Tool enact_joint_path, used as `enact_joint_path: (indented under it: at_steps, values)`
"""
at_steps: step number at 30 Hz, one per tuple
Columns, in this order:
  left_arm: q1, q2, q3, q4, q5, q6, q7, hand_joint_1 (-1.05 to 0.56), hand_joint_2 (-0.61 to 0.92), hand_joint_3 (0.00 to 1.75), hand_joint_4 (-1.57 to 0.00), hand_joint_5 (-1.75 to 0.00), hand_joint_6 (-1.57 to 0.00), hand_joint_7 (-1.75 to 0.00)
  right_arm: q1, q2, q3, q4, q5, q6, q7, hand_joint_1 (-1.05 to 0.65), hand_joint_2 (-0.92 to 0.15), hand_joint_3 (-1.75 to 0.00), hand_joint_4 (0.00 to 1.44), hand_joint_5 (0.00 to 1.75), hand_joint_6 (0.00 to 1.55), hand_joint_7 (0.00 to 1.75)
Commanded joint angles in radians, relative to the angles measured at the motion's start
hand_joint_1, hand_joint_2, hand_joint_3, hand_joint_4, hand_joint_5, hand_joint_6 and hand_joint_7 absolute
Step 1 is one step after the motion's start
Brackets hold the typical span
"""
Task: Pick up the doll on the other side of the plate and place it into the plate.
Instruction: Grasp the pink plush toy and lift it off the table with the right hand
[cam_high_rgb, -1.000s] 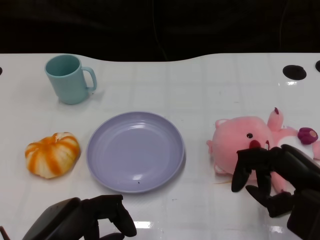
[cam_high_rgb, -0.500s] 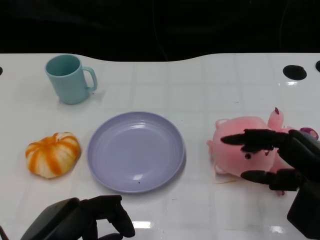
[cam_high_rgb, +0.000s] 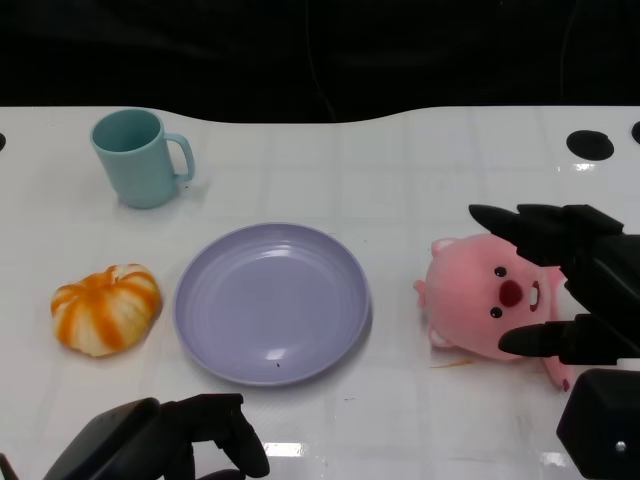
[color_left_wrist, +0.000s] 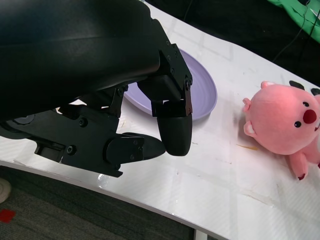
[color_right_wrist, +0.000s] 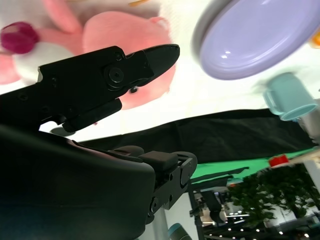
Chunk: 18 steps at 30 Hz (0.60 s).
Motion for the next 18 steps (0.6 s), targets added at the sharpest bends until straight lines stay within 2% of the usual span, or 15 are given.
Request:
enact_joint_path:
  at_steps: [1,5,11,18]
  values:
    - [-0.008,0.003,-0.007,0.001,0.008,0.001,-0.001,-0.29,0.92,0.45,-0.63,-1.65,-0.67,-1.07,-0.014,-0.033,-0.001,-0.047,-0.032,0.074,0.056,-0.68,-0.85,0.00,0.00,0.11,0.10,0.00]
    - [-0.010,0.002,-0.014,-0.011,0.016,0.016,-0.002,-0.29,0.92,0.44,-0.63,-1.66,-0.67,-1.07,-0.038,-0.049,0.019,-0.056,-0.065,0.122,0.104,-0.69,-0.85,0.00,0.00,0.06,0.09,0.00]
    - [-0.003,0.002,-0.020,-0.033,0.024,0.033,-0.004,-0.28,0.92,0.43,-0.63,-1.66,-0.67,-1.07,-0.094,-0.075,0.055,-0.019,-0.116,0.153,0.147,-0.73,-0.85,0.00,0.01,0.07,0.11,0.01]
    - [0.007,0.003,-0.019,-0.051,0.034,0.040,-0.007,-0.29,0.92,0.42,-0.63,-1.65,-0.67,-1.06,-0.164,-0.084,0.111,0.101,-0.166,0.155,0.147,-0.78,-0.85,0.00,0.01,0.10,0.11,0.01]
